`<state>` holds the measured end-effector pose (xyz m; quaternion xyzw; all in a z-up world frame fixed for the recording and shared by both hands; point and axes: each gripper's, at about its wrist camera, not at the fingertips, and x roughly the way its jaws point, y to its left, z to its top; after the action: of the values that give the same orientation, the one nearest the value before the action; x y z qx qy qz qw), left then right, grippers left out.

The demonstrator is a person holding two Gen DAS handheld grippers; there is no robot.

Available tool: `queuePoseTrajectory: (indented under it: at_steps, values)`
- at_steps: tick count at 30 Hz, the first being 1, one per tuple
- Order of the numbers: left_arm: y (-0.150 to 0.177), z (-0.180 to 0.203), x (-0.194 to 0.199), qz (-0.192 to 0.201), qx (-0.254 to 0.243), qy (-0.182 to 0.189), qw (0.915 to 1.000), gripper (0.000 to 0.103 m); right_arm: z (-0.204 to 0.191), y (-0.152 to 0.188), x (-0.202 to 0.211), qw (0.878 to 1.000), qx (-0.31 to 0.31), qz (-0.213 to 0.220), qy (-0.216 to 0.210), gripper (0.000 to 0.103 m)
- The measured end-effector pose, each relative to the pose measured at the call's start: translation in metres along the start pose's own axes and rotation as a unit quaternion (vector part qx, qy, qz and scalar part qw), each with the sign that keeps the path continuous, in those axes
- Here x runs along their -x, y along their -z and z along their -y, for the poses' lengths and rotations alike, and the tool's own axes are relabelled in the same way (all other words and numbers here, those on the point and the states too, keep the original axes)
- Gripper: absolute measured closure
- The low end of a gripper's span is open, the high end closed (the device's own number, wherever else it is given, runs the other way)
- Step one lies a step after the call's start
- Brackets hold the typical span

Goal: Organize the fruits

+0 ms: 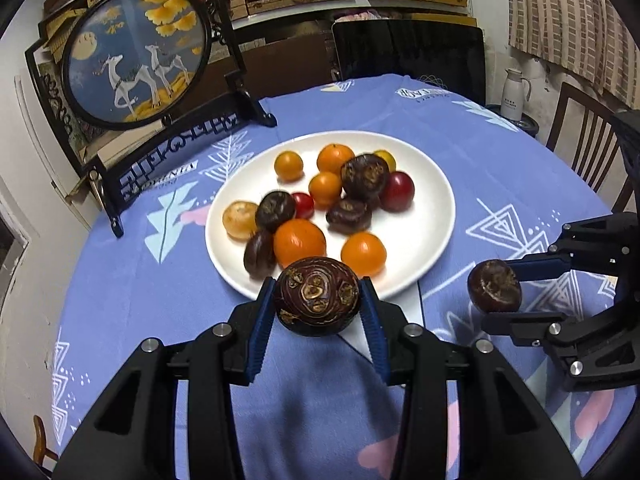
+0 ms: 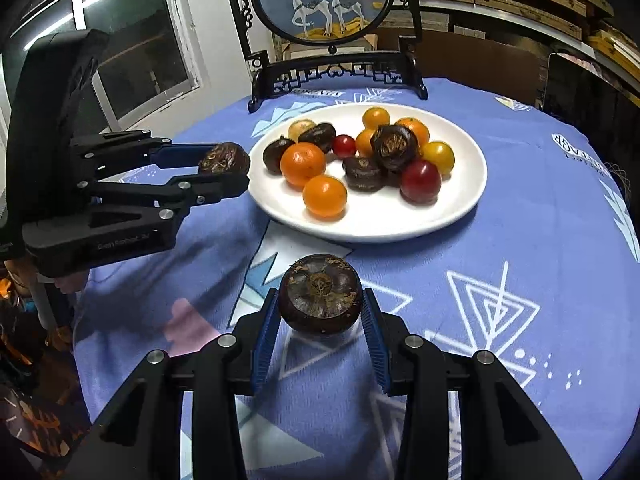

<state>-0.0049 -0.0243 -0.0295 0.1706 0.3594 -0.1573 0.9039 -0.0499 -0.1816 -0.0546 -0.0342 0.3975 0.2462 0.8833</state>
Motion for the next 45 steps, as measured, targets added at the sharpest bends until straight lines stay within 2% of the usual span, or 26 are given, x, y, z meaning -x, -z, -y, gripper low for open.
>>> queuePoseTrajectory:
  at_steps: [9,13,16,19,20,21,23,26,28,29,32,34,36,41,45]
  values:
    - [-0.036,-0.016,-0.012,0.020,0.007,-0.016,0.9996,0.062,0.009,-0.047,0.016,0.999,0.008,0.052,0.011,0.062]
    - [-0.061,-0.033,-0.025,0.029,0.033,-0.022,0.9988,0.062,0.021,-0.078,0.017,0.997,-0.003,0.082,0.015,0.062]
    - [-0.079,-0.040,-0.043,0.026,0.043,-0.029,0.9983,0.062,0.032,-0.104,0.006,0.995,-0.018,0.095,0.032,0.062]
    - [-0.086,-0.040,-0.065,0.011,0.044,-0.049,0.9978,0.060,0.047,-0.128,-0.023,0.995,-0.042,0.083,0.038,0.061]
    - [-0.086,-0.040,-0.071,0.008,0.044,-0.059,0.9972,0.048,0.051,-0.133,-0.032,0.995,-0.049,0.077,0.034,0.057]
    - [-0.085,-0.041,-0.074,0.008,0.046,-0.066,0.9967,0.031,0.053,-0.136,-0.039,0.995,-0.052,0.074,0.031,0.046]
    - [-0.079,-0.043,-0.073,0.018,0.048,-0.078,0.9956,0.022,0.057,-0.138,-0.041,0.992,-0.065,0.094,0.054,0.042]
    - [-0.068,-0.047,-0.062,0.037,0.051,-0.089,0.9940,0.012,0.062,-0.129,-0.025,0.988,-0.088,0.124,0.032,0.032]
    - [-0.061,-0.051,-0.049,0.058,0.065,-0.089,0.9923,0.009,0.064,-0.114,-0.010,0.982,-0.106,0.156,0.025,0.021]
    - [-0.059,-0.051,-0.045,0.064,0.070,-0.087,0.9917,0.007,0.063,-0.109,-0.004,0.980,-0.111,0.165,0.018,0.020]
    - [-0.052,-0.052,-0.028,0.096,0.091,-0.086,0.9875,0.006,0.059,-0.091,0.009,0.974,-0.124,0.187,-0.010,0.018]
    - [-0.047,-0.055,-0.021,0.119,0.116,-0.078,0.9831,0.006,0.055,-0.080,0.015,0.970,-0.127,0.207,-0.021,0.013]
    - [-0.046,-0.056,-0.019,0.126,0.128,-0.079,0.9807,0.006,0.051,-0.072,0.017,0.968,-0.123,0.219,-0.024,0.013]
    - [-0.043,-0.056,-0.017,0.140,0.127,-0.082,0.9786,0.005,0.034,-0.069,0.012,0.972,-0.085,0.217,-0.023,0.013]
    - [-0.042,-0.057,-0.022,0.133,0.126,-0.082,0.9795,0.005,0.027,-0.067,0.009,0.973,-0.067,0.218,-0.006,0.012]
